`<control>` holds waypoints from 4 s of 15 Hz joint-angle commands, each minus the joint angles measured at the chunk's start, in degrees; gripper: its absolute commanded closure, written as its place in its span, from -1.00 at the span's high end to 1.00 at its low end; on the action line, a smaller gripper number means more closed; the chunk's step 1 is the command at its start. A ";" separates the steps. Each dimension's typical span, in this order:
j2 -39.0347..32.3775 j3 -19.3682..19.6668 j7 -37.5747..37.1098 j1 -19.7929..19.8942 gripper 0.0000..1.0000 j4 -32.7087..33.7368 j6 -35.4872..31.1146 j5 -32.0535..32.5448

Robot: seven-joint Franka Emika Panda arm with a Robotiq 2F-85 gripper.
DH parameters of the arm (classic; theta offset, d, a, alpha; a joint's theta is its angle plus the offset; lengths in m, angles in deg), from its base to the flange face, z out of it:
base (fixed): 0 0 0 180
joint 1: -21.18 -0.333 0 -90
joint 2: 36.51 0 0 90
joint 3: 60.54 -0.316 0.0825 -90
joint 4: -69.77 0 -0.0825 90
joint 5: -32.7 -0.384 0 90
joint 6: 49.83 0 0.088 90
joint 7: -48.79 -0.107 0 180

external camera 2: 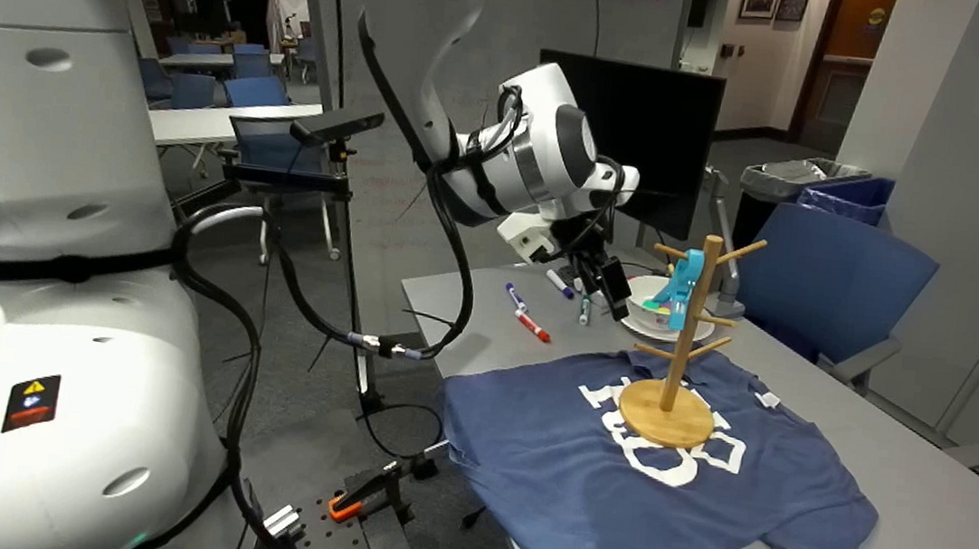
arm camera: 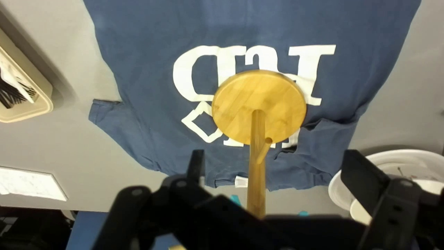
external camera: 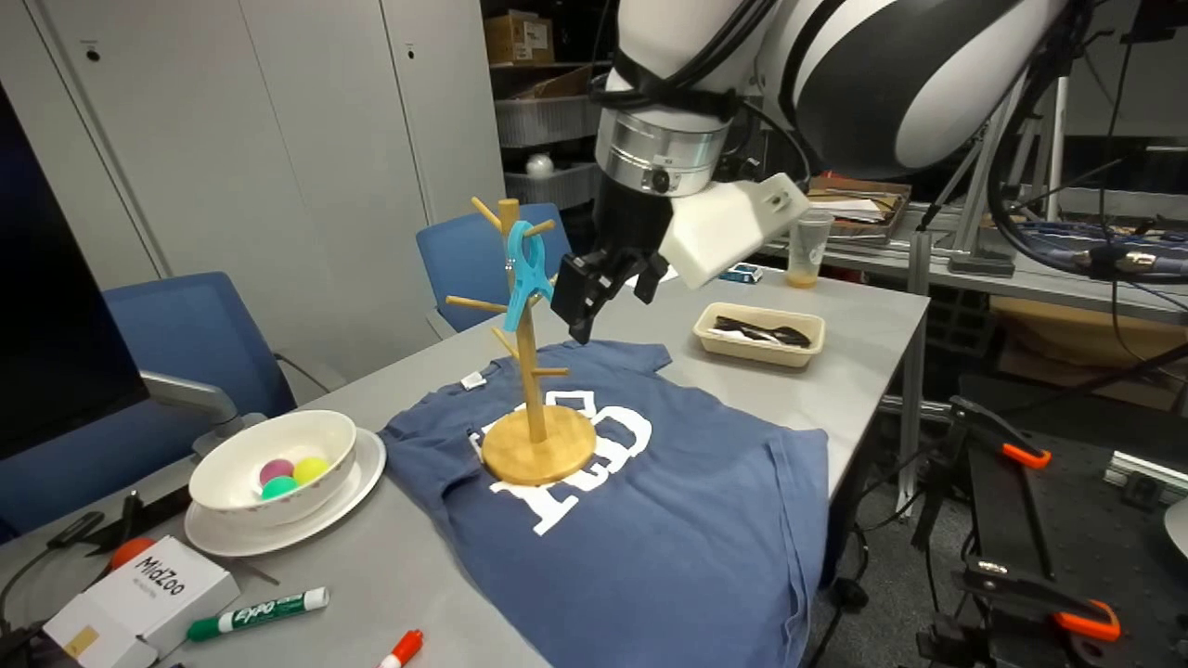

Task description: Pick up the light blue cloth peg and put it on the table.

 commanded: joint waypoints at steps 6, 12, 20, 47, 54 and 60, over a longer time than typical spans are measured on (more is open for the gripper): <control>-2.30 0.26 -4.02 0.00 1.00 2.47 -0.34 3.28; -3.92 1.63 -14.72 -0.67 1.00 3.91 -0.99 11.68; -7.72 1.81 -33.32 -1.01 1.00 7.04 -0.77 27.73; -16.35 6.50 -46.78 -5.64 -0.28 18.62 6.90 47.56; -13.53 6.44 -48.96 -6.76 -0.28 15.64 8.05 47.76; -10.06 6.30 -49.93 -6.92 -0.28 12.43 9.21 47.31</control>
